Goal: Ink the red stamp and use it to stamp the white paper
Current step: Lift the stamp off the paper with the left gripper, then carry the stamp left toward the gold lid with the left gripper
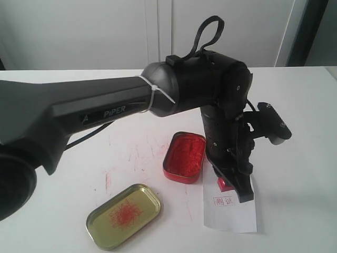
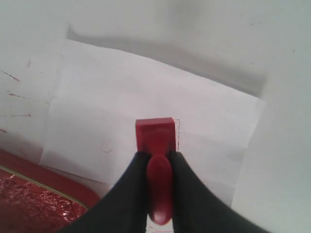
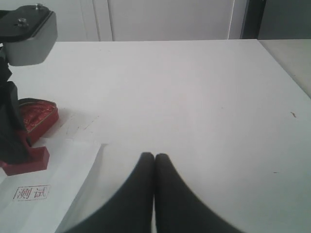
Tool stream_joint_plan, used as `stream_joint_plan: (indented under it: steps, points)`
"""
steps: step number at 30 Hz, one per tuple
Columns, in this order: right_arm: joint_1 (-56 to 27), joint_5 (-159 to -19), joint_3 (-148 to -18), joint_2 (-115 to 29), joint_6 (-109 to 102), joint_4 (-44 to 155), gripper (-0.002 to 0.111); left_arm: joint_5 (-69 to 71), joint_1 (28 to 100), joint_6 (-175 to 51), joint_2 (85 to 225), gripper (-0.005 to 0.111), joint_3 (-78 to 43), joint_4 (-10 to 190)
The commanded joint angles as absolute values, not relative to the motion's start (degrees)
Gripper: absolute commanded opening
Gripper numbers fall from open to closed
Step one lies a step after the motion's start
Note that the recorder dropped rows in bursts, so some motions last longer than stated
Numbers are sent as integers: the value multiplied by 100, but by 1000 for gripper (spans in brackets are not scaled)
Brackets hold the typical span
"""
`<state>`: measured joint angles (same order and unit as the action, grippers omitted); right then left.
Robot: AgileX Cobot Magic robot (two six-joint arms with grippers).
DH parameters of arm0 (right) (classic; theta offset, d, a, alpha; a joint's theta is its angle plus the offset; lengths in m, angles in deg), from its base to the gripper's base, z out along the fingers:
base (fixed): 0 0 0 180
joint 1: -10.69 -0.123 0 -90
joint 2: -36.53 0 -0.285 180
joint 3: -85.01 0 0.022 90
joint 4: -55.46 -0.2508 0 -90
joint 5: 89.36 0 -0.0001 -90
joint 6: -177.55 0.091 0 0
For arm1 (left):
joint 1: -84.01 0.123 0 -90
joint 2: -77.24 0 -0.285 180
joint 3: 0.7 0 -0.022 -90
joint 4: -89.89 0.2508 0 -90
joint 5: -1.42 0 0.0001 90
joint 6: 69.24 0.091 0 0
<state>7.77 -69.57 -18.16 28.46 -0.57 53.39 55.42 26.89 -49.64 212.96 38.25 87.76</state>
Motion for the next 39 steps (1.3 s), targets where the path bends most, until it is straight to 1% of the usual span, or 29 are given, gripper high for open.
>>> stream_joint_plan:
  steps: [1,6,13,17,24,26,29,32,36,39]
  points:
    - [777,-6968,-1777,2875,-118,5379,0,5613,2679,-5019,21161,0,3821,8735]
    - [777,-6968,-1777,2875,-118,5379,0,5774,2715,-5019,21160,0,3821,8698]
    - [777,-6968,-1777,2875,-106,5379,0,5999,3127,-4891,21160,0,3821,7459]
    - [777,-6968,-1777,2875,-10,5379,0,6104,3312,-4772,21160,0,3821,7108]
    - [777,-6968,-1777,2875,-10,5379,0,6682,3603,-4351,21160,0,3811,6431]
    - [777,-6968,-1777,2875,-10,5379,0,6825,3768,-4260,21160,0,3811,6252]
    - [777,-6968,-1777,2875,-10,5379,0,7138,4132,-3613,21160,0,3802,5281]
    - [777,-6968,-1777,2875,-10,5379,0,7138,4396,-3447,21160,0,3788,5130]
    - [777,-6968,-1777,2875,-10,5379,0,7138,4653,-3205,21160,0,3328,4557]
    - [777,-6968,-1777,2875,-10,5379,0,7138,4718,-3153,21160,0,2954,4489]
